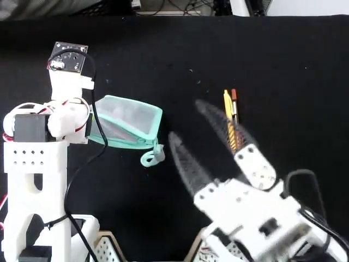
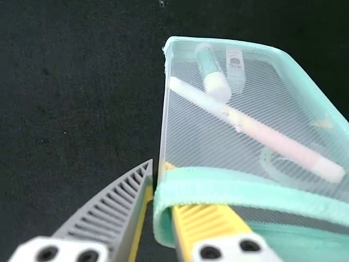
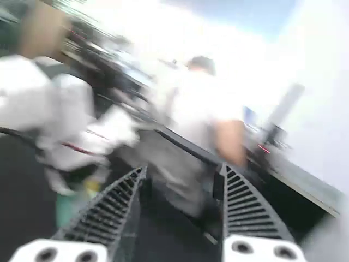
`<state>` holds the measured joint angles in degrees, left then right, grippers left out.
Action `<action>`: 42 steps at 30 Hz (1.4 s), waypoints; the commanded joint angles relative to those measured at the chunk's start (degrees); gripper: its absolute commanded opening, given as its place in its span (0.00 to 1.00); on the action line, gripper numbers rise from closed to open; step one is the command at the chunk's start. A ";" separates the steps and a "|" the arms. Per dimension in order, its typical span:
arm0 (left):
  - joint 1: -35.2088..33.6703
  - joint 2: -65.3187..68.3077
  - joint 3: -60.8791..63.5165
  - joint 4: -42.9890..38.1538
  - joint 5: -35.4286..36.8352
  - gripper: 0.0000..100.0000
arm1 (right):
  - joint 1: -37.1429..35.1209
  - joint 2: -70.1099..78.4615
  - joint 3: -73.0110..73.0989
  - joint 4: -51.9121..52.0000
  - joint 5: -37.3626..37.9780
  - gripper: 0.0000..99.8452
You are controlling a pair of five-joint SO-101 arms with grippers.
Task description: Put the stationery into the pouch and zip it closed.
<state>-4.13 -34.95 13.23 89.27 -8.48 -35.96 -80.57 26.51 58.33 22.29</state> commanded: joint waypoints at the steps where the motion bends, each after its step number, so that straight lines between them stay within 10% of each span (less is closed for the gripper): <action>1: -0.66 -0.18 -0.66 -0.79 0.00 0.03 | 15.56 4.88 2.59 0.18 -4.75 0.19; 10: -0.40 -0.18 -0.48 -0.79 0.00 0.03 | 39.91 44.88 9.98 -7.65 -13.10 0.19; 26: -0.66 -0.18 -0.40 -0.70 -0.35 0.03 | 40.44 107.56 -38.81 4.84 0.53 0.09; 42: -0.75 -0.18 -0.40 -0.62 -0.44 0.03 | 40.88 129.19 -78.46 24.53 1.05 0.18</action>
<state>-4.13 -34.95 13.23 89.27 -8.48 4.13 48.66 -45.23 80.04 22.99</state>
